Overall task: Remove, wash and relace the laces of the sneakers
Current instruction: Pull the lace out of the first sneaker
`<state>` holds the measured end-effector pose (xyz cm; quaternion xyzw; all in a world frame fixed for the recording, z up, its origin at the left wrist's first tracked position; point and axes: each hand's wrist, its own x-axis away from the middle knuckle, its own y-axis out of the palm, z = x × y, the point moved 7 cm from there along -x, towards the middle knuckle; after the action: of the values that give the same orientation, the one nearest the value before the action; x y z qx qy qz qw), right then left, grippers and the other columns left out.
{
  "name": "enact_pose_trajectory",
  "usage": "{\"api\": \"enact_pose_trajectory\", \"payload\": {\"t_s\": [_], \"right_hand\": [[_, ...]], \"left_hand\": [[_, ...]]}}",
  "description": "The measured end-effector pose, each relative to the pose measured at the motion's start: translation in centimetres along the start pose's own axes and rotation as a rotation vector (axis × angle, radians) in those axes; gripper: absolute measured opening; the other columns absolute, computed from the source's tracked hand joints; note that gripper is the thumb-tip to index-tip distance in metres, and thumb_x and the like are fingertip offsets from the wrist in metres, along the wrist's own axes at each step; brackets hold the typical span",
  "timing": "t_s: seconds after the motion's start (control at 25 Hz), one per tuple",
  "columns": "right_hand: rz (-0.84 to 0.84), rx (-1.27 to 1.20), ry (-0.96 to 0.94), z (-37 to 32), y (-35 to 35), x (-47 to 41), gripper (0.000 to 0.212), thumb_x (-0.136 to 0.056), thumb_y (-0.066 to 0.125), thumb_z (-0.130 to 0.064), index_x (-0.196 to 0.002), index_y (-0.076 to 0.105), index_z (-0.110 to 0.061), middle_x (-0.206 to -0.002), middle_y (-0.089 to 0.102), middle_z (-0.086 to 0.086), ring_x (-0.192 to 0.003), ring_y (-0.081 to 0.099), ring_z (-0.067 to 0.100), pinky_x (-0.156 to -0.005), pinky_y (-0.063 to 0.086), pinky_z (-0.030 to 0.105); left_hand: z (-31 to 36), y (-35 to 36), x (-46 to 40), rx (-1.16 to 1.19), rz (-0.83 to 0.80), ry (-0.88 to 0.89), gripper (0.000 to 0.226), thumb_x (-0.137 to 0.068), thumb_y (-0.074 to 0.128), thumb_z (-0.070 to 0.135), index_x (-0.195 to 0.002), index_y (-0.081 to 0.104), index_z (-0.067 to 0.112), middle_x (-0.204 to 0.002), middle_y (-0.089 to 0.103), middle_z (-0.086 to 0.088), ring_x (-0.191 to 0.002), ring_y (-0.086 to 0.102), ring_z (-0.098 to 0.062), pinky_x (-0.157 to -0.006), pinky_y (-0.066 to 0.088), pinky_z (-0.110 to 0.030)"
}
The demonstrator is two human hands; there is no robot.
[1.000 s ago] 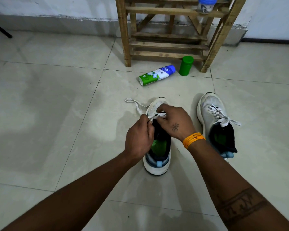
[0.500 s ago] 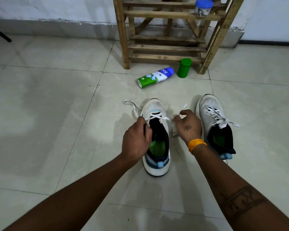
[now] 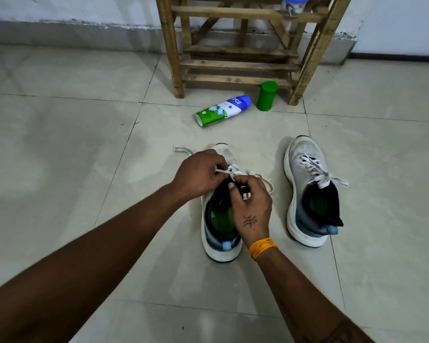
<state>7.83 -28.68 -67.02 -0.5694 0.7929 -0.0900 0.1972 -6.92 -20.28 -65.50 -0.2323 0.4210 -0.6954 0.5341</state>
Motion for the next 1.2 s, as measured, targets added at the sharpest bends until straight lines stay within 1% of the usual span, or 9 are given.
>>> {"api": "enact_pose_trajectory", "payload": {"t_s": [0.12,0.24,0.36,0.48,0.68,0.88,0.96,1.08,1.2], "right_hand": [[0.025,-0.024,0.028,0.3,0.1,0.2,0.012,-0.091,0.069,-0.022,-0.101,0.071,-0.017,-0.099,0.067,-0.002,-0.088,0.065,0.013,-0.084,0.055,0.040],[0.073,-0.041,0.038,0.3,-0.2,0.4,0.008,-0.093,0.069,-0.014,-0.101,0.071,-0.016,-0.097,0.067,-0.002,-0.087,0.063,0.010,-0.084,0.053,0.036],[0.123,-0.042,0.042,0.4,-0.6,0.4,0.007,-0.094,0.068,-0.012,-0.099,0.070,-0.016,-0.096,0.067,-0.003,-0.087,0.062,0.011,-0.083,0.053,0.037],[0.118,-0.058,0.056,0.4,-0.2,0.5,0.006,-0.094,0.068,-0.013,-0.098,0.069,-0.018,-0.096,0.066,-0.004,-0.087,0.063,0.011,-0.083,0.053,0.036],[0.113,-0.064,0.063,0.4,0.0,0.9,0.005,-0.094,0.068,-0.012,-0.096,0.069,-0.017,-0.095,0.064,-0.006,-0.086,0.062,0.012,-0.080,0.053,0.035],[0.128,-0.073,0.077,0.2,-0.2,1.1,0.007,-0.094,0.067,-0.011,-0.096,0.068,-0.017,-0.094,0.064,-0.006,-0.086,0.061,0.010,-0.081,0.052,0.032],[0.151,-0.062,0.079,0.2,-0.5,1.1,0.009,-0.094,0.066,-0.010,-0.095,0.068,-0.019,-0.093,0.064,-0.006,-0.086,0.060,0.010,-0.080,0.051,0.032],[0.175,-0.045,0.099,0.3,-0.5,1.1,0.007,-0.095,0.066,-0.011,-0.095,0.068,-0.018,-0.091,0.063,-0.005,-0.085,0.059,0.009,-0.080,0.050,0.032],[0.187,-0.047,0.104,0.2,-0.5,1.4,0.007,-0.095,0.066,-0.010,-0.094,0.067,-0.018,-0.090,0.062,-0.006,-0.086,0.059,0.008,-0.080,0.050,0.032]], "left_hand": [[0.4,0.4,-0.9,-0.176,-0.075,0.101,0.014,-0.082,0.071,0.031,-0.094,0.074,0.026,-0.093,0.066,0.005,-0.090,0.065,-0.021,-0.066,0.051,-0.036],[0.1,-0.3,-0.5,-0.088,0.039,0.102,0.004,-0.082,0.065,0.025,-0.081,0.068,0.023,-0.081,0.064,0.006,-0.077,0.064,-0.019,-0.063,0.052,-0.040],[-3.1,-1.5,1.2,0.205,0.366,-0.318,0.007,-0.080,0.061,0.018,-0.074,0.059,0.016,-0.069,0.062,0.006,-0.070,0.065,-0.017,-0.064,0.048,-0.035],[-4.9,-0.7,2.7,0.213,0.374,-0.658,0.008,-0.085,0.063,0.018,-0.078,0.063,0.014,-0.076,0.065,0.006,-0.083,0.066,-0.021,-0.066,0.040,-0.031],[0.7,-1.3,1.0,-0.147,0.096,-0.017,0.030,-0.083,0.072,0.028,-0.114,0.072,0.029,-0.116,0.063,0.006,-0.107,0.061,-0.019,-0.074,0.052,-0.034],[1.5,-0.6,0.0,-0.260,-0.037,0.191,0.009,-0.090,0.065,0.022,-0.096,0.072,0.021,-0.100,0.061,-0.001,-0.087,0.064,-0.027,-0.058,0.042,-0.033],[-0.1,-1.6,-0.1,-0.241,0.132,0.032,0.005,-0.089,0.061,0.019,-0.089,0.066,0.017,-0.094,0.060,-0.003,-0.081,0.064,-0.030,-0.059,0.046,-0.037],[-5.1,-3.5,1.5,-0.170,0.349,-0.522,0.011,-0.084,0.055,0.015,-0.087,0.064,0.012,-0.093,0.063,-0.008,-0.085,0.064,-0.034,-0.067,0.047,-0.038],[-4.5,-2.5,2.2,-0.134,0.300,-0.429,0.011,-0.086,0.062,0.019,-0.097,0.065,0.018,-0.097,0.061,-0.006,-0.088,0.064,-0.034,-0.070,0.048,-0.039]]}}
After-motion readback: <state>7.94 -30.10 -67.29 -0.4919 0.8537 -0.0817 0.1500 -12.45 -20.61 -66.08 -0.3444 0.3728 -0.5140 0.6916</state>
